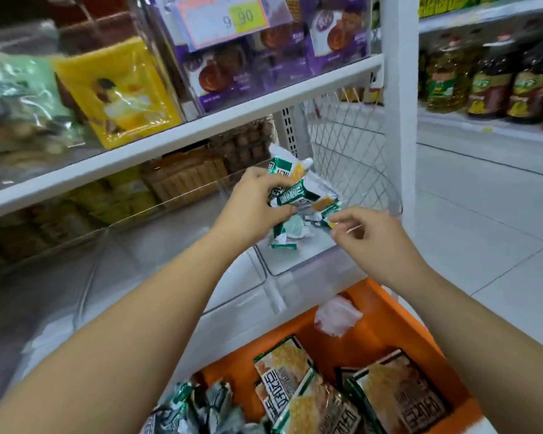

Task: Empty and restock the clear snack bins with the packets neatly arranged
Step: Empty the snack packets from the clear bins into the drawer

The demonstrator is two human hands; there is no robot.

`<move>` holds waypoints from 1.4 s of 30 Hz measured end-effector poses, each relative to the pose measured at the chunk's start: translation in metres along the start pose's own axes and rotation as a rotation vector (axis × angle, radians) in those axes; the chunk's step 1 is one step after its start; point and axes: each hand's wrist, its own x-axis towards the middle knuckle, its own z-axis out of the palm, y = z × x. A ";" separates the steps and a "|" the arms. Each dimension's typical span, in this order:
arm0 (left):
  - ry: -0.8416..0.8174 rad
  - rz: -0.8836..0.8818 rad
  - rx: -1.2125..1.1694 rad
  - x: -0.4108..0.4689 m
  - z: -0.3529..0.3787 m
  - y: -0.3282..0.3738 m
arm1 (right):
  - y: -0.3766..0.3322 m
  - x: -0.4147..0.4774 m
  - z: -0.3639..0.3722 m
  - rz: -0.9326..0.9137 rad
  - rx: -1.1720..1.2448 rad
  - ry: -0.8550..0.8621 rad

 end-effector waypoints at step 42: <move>-0.219 -0.448 0.203 -0.328 -0.031 -0.174 | -0.080 -0.119 0.173 -0.764 -0.123 -0.318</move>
